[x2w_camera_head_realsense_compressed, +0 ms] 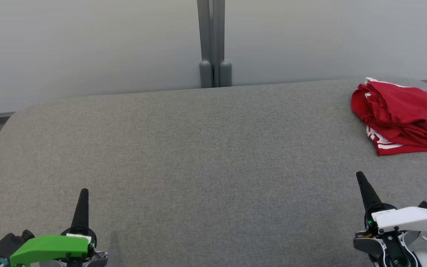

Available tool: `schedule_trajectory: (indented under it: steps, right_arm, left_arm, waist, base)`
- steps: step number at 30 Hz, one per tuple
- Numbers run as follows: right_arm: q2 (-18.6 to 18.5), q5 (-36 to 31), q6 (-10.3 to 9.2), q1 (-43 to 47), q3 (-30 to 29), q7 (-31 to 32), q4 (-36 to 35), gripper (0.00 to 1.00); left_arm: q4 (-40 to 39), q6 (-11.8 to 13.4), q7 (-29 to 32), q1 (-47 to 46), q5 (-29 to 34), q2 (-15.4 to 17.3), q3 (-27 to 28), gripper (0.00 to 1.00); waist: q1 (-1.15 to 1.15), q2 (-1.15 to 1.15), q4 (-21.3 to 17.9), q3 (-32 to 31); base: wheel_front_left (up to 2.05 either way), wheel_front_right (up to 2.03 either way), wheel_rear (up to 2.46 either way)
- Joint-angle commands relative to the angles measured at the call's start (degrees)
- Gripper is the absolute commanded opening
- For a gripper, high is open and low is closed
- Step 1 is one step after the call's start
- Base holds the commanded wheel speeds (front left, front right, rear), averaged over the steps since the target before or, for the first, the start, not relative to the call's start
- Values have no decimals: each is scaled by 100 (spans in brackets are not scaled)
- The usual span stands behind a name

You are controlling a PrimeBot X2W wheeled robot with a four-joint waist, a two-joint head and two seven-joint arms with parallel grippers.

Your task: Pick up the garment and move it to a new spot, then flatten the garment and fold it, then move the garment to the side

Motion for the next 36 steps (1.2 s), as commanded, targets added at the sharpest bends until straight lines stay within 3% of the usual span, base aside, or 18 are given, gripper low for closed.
schedule_trajectory:
  steps: [1, 36]
  right_arm:
    - [5, 126, -2, -126, -37, 51, -12, 0]
    - [105, 1517, -3, -412, -303, 463, 63, 0]
  left_arm:
    - [1, -28, 33, -154, -153, 45, 44, 0]
    - [220, -163, 464, -572, -1645, 3, 343, 0]
  waist:
    - [0, 0, 1, 10]
    - [0, 0, 26, 236]
  base:
    - [0, 0, 0]
    - [0, 0, 0]
